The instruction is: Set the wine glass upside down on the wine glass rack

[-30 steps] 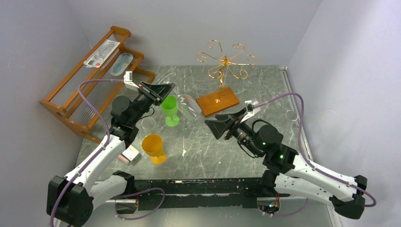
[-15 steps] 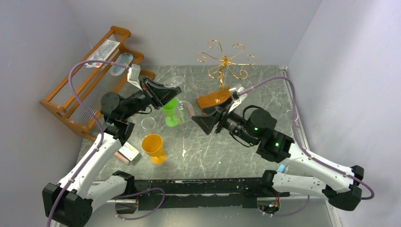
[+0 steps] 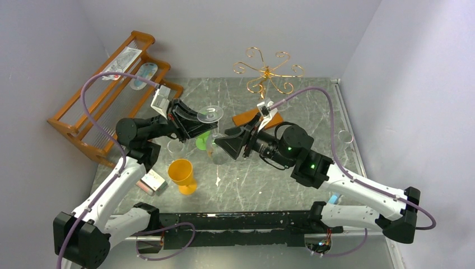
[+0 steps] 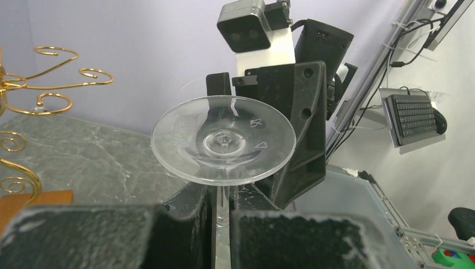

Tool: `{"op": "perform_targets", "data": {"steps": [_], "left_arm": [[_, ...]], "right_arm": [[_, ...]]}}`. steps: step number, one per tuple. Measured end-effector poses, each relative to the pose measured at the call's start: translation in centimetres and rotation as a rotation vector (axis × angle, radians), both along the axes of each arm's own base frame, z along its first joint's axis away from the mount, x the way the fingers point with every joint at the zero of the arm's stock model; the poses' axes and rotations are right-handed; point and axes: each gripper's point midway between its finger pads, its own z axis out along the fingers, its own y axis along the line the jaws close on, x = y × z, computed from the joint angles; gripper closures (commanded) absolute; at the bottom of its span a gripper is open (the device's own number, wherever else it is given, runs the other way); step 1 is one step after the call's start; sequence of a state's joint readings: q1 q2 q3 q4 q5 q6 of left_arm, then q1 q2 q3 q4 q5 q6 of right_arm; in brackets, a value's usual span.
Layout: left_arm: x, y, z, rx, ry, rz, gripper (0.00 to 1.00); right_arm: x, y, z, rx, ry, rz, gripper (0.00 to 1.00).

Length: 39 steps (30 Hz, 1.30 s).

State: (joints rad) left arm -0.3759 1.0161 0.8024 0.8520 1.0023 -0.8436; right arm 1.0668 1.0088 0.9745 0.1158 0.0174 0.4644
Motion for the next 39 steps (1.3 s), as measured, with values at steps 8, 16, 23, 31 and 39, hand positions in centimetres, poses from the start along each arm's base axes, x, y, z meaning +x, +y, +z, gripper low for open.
{"op": "perform_targets", "data": {"steps": [8,16,23,31,39], "left_arm": [[-0.2,-0.2,-0.4,0.018,-0.010,-0.012,0.95],[-0.9,-0.2,-0.6,0.034,0.004,-0.012,0.95],[-1.0,-0.2,-0.7,0.052,0.019,-0.008,0.95],[0.1,-0.5,-1.0,0.076,0.064,0.017,0.95],[1.5,-1.0,-2.2,0.093,0.132,0.031,0.95]], "right_arm": [[0.4,1.3,0.0,0.016,-0.018,0.016,0.56],[0.2,2.5,-0.1,0.013,-0.073,0.066,0.75],[0.1,2.9,-0.1,0.004,-0.125,0.092,0.80],[0.8,2.8,-0.3,-0.011,-0.183,0.058,0.73],[1.9,2.6,-1.4,-0.036,-0.197,0.005,0.87]]}}
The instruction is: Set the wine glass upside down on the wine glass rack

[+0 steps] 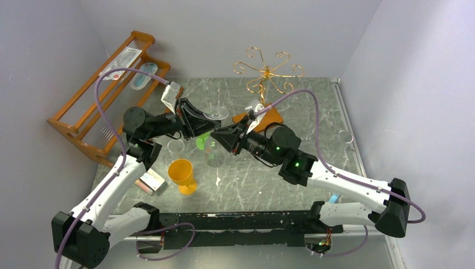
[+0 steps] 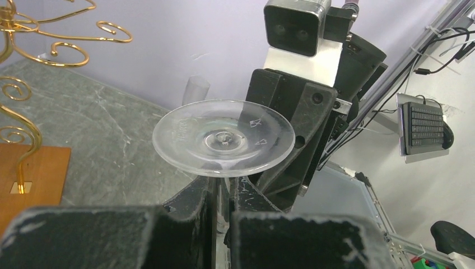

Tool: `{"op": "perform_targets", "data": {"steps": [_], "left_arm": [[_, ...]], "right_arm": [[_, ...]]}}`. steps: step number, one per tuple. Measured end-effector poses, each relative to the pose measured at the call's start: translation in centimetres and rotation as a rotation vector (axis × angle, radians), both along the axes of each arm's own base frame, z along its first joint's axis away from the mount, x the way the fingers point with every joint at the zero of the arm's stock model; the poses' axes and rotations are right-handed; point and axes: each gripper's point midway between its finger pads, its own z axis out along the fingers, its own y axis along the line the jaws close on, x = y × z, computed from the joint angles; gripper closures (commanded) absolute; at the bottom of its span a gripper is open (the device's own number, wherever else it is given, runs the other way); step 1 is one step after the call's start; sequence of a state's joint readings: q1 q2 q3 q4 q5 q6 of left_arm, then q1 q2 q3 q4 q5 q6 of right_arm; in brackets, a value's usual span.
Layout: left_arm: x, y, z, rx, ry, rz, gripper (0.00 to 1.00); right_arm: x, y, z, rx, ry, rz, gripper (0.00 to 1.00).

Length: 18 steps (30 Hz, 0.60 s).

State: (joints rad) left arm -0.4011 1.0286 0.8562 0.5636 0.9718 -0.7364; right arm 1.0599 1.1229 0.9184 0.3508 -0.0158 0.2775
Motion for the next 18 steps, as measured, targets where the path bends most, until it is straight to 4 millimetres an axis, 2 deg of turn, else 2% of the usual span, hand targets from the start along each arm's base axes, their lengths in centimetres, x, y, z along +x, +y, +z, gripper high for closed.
{"op": "perform_targets", "data": {"steps": [3,5,6,10,13,15,18], "left_arm": [[0.1,0.0,-0.2,0.007,0.011,0.000,0.95],[0.1,0.0,-0.3,0.007,0.009,0.001,0.95],[0.1,-0.1,-0.3,0.007,0.008,0.001,0.91],[0.3,-0.1,-0.3,0.005,0.003,0.009,0.62],[1.0,-0.1,-0.3,0.001,0.001,0.051,0.35],[1.6,-0.1,-0.5,0.005,0.005,0.081,0.24],[2.4,0.0,-0.8,0.010,0.018,0.124,0.13]], "right_arm": [[0.2,-0.1,-0.2,0.002,0.004,-0.012,0.99],[0.4,-0.2,-0.3,0.006,0.009,-0.021,1.00],[0.5,-0.2,-0.2,0.008,0.010,-0.025,1.00],[0.6,-0.5,-0.3,0.020,0.007,-0.038,1.00],[0.4,-0.9,-1.0,0.015,0.015,-0.051,1.00],[0.5,-1.4,-1.3,0.016,0.020,-0.070,1.00],[0.7,-2.4,-1.3,0.018,0.025,-0.104,1.00]]}}
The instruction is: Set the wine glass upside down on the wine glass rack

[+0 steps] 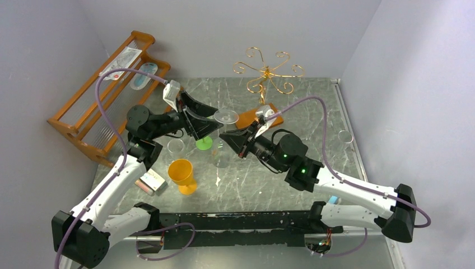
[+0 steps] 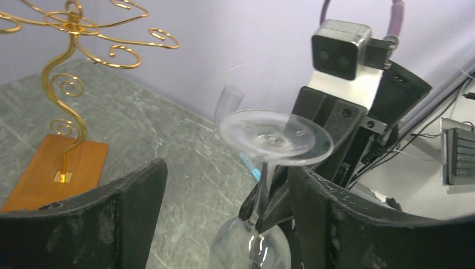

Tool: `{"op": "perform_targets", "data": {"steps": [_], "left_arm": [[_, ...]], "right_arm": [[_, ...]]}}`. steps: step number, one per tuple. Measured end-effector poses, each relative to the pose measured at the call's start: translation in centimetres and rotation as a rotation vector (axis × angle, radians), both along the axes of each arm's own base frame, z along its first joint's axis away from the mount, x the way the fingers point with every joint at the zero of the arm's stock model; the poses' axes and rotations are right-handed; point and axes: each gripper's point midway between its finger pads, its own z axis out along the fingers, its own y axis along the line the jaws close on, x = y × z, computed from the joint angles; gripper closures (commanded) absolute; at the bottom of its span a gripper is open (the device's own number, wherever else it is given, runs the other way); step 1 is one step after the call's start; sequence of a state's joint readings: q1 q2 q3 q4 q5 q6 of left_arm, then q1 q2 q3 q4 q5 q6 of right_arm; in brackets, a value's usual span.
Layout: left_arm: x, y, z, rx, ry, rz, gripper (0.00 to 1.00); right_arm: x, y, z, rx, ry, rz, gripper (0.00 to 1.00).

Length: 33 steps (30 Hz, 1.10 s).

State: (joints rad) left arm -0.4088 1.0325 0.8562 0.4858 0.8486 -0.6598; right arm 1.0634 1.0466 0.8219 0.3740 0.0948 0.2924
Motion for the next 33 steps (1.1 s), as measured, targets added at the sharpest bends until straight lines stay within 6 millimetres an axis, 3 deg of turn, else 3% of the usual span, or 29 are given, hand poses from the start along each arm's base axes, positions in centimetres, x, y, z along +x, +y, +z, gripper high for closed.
{"op": "perform_targets", "data": {"steps": [2,9,19,22,27,33], "left_arm": [[0.6,0.1,-0.2,0.005,0.003,0.031,0.03],[2.2,0.8,-1.2,0.055,0.011,0.144,0.03],[3.9,2.5,-1.0,0.132,-0.043,0.298,0.03],[4.3,2.8,-1.6,0.156,-0.037,0.324,0.03],[4.8,3.2,-2.6,0.189,-0.022,0.356,0.03],[5.1,3.5,-3.2,0.211,0.000,0.382,0.03]], "right_arm": [[0.1,-0.8,-0.1,0.002,0.004,-0.028,1.00],[1.3,-5.5,-1.4,-0.043,0.015,-0.197,1.00],[6.3,-15.3,-1.7,-0.104,0.016,-0.542,1.00],[7.5,-16.3,-2.5,-0.137,0.028,-0.590,1.00],[9.7,-16.0,-4.3,-0.203,0.065,-0.618,1.00],[11.9,-14.6,-3.6,-0.213,0.074,-0.626,1.00]]}}
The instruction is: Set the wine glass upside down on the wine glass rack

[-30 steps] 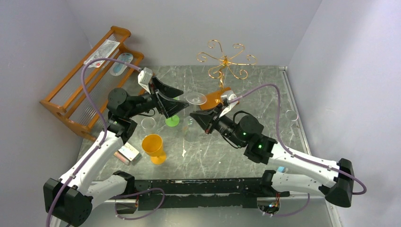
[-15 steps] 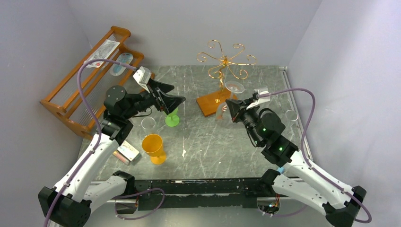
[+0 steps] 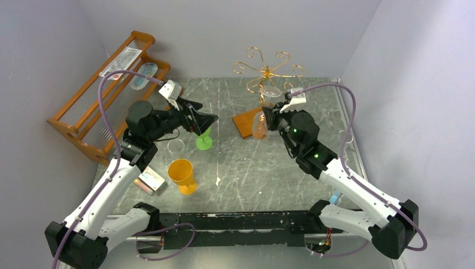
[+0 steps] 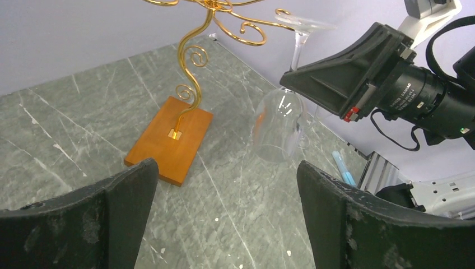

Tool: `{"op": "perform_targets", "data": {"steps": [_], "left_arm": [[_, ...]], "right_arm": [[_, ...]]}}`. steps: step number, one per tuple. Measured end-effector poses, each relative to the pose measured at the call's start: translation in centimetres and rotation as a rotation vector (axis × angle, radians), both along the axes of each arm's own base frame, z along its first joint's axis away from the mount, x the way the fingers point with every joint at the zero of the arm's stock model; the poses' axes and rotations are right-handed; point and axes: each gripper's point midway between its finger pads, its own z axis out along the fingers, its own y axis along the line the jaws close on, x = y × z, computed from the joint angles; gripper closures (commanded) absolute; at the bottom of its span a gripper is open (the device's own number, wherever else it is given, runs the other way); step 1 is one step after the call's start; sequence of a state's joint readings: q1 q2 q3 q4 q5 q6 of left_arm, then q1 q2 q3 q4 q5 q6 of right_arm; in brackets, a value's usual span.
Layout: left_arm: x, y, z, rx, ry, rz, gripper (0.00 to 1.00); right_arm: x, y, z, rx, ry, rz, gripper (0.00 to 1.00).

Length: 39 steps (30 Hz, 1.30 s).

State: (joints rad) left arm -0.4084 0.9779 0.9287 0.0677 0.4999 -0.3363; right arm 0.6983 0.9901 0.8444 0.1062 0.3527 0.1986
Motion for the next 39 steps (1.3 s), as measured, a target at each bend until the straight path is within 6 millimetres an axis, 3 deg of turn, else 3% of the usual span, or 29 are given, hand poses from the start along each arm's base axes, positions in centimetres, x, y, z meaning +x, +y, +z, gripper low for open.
{"op": "perform_targets", "data": {"steps": [12,19,39], "left_arm": [[0.1,0.0,0.4,-0.005,0.000,0.003,0.03],[0.0,-0.1,0.5,-0.010,0.004,-0.002,0.03],[0.0,-0.2,0.3,-0.019,0.024,-0.004,0.03]], "right_arm": [[3.0,1.2,0.7,0.002,0.001,-0.049,1.00],[5.1,0.3,-0.5,0.005,0.025,-0.077,1.00],[6.8,2.7,-1.5,-0.035,0.028,0.035,1.00]]}}
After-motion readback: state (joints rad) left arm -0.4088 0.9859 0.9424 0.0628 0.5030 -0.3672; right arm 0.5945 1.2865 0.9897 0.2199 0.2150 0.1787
